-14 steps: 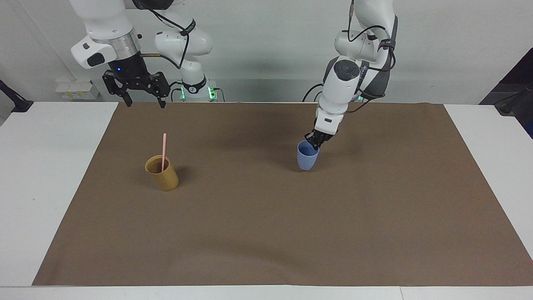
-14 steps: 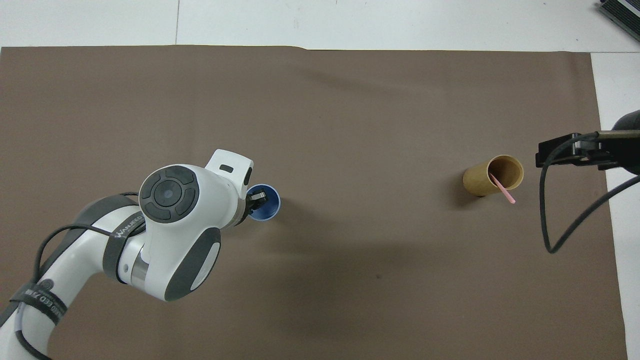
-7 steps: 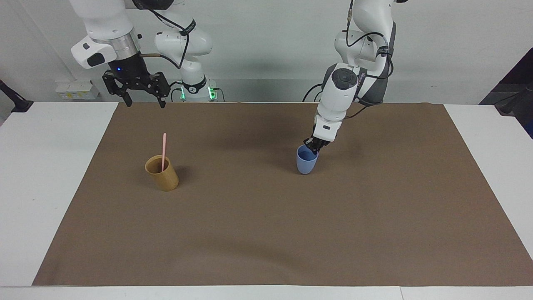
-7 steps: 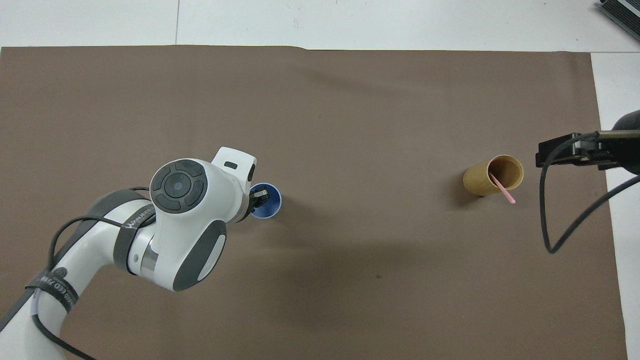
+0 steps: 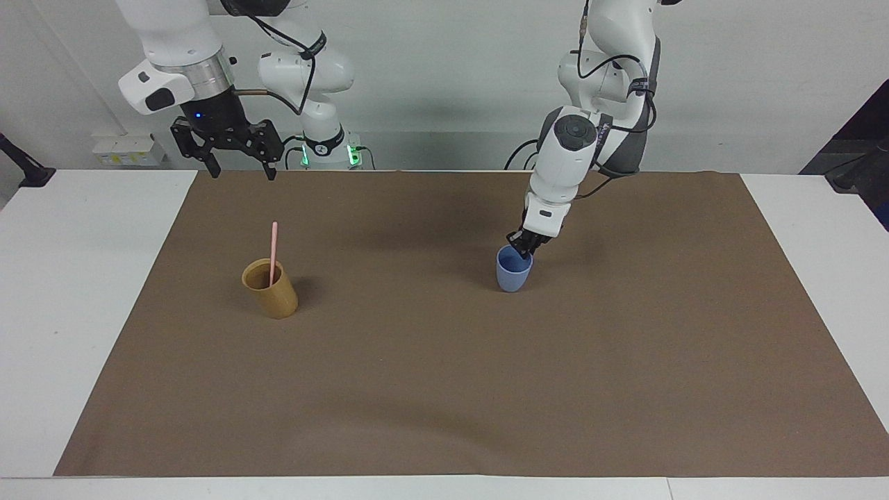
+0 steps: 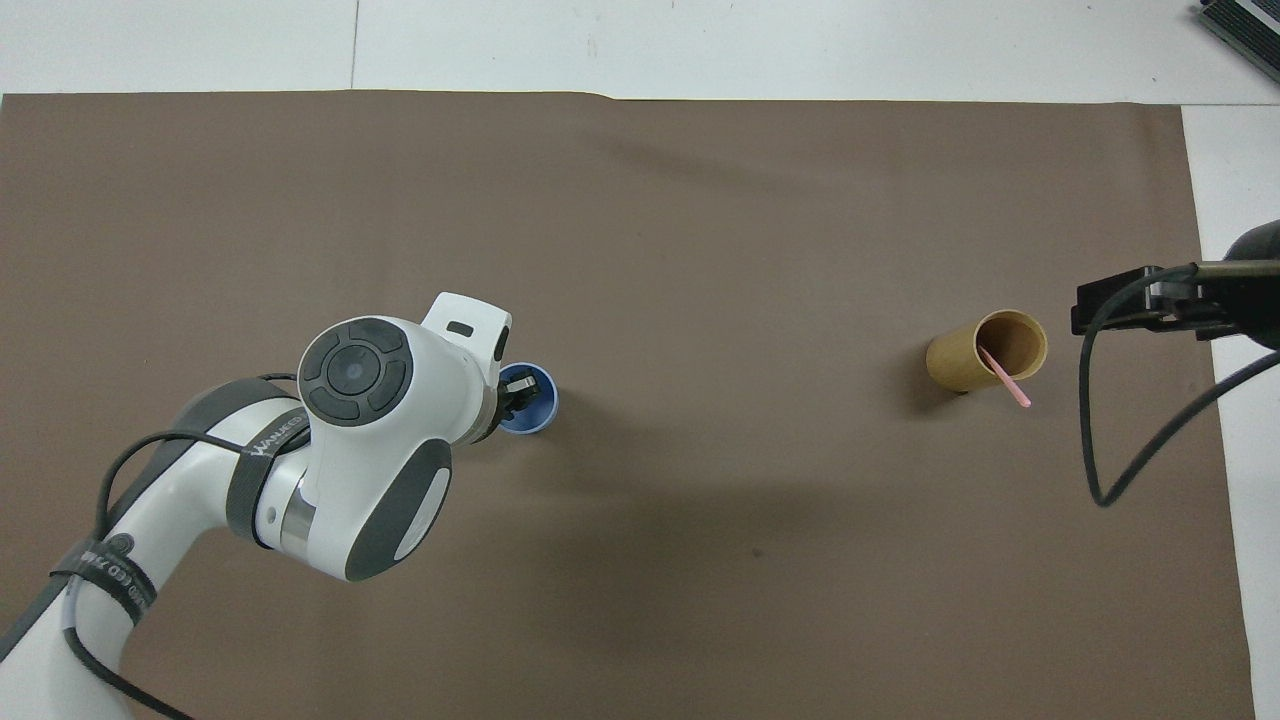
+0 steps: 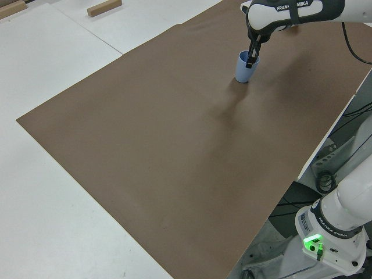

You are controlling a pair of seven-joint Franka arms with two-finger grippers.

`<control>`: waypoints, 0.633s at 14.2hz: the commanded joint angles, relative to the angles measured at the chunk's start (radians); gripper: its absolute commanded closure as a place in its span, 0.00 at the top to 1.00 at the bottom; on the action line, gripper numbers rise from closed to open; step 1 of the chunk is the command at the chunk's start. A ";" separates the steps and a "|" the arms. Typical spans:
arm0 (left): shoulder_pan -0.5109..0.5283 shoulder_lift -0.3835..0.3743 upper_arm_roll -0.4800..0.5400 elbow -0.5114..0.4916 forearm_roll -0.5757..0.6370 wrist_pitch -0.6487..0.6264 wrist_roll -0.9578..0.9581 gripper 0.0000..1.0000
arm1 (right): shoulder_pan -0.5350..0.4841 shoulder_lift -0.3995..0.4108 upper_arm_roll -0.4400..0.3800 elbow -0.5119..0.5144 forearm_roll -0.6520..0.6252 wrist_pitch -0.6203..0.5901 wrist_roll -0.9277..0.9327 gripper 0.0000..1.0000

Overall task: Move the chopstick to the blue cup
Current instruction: 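Slide the blue cup with the left gripper toward the table center, then release the blue cup and withdraw the left gripper to its edge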

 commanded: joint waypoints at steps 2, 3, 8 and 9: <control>-0.021 0.004 0.010 0.021 -0.007 -0.027 -0.014 0.49 | -0.013 -0.009 0.003 -0.007 0.019 0.000 0.005 1.00; -0.027 -0.006 0.011 0.037 -0.007 -0.053 -0.015 0.54 | -0.015 -0.009 0.003 -0.007 0.019 0.000 0.002 1.00; 0.069 -0.084 0.022 0.225 0.005 -0.380 0.208 1.00 | -0.022 -0.009 0.003 -0.007 0.018 0.003 0.002 1.00; 0.107 -0.096 0.022 0.262 0.005 -0.444 0.298 1.00 | -0.022 -0.009 0.003 -0.007 0.018 0.004 0.002 1.00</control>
